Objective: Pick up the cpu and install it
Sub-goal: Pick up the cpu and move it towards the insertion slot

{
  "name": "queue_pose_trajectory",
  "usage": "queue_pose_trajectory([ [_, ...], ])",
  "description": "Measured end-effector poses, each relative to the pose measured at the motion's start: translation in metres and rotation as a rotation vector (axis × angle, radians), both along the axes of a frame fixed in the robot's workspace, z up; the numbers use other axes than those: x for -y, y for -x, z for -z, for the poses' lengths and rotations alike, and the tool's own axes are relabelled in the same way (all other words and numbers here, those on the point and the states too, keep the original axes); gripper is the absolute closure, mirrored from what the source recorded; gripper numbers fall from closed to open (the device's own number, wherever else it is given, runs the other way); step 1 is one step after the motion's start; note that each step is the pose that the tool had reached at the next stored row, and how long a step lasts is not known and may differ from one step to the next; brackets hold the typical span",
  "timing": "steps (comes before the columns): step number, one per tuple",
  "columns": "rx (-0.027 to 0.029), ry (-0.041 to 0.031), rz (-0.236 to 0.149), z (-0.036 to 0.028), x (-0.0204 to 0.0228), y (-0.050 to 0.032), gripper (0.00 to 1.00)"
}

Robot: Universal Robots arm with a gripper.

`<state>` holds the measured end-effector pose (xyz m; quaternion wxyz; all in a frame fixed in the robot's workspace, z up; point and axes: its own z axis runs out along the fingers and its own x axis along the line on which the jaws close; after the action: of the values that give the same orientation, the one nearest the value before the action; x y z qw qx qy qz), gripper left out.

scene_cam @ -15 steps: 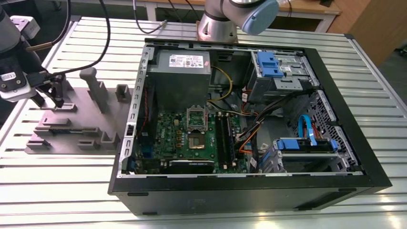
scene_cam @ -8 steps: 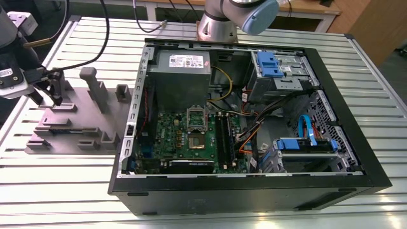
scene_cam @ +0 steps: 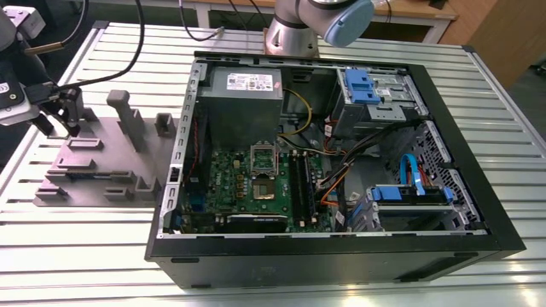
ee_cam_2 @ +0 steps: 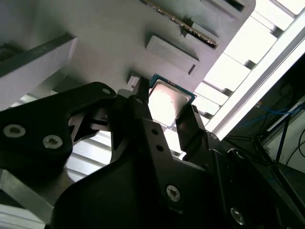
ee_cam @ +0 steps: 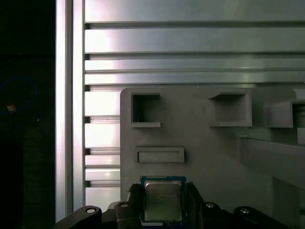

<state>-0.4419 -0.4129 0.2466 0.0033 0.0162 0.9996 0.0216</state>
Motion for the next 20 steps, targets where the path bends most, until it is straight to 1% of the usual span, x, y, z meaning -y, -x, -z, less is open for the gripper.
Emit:
queue_pose_trajectory([
  [10, -0.0002, 0.0003, 0.0, -0.0008, 0.0, 0.0, 0.53],
  [20, -0.0002, 0.0002, 0.0, -0.0039, 0.0, 0.0, 0.53],
])
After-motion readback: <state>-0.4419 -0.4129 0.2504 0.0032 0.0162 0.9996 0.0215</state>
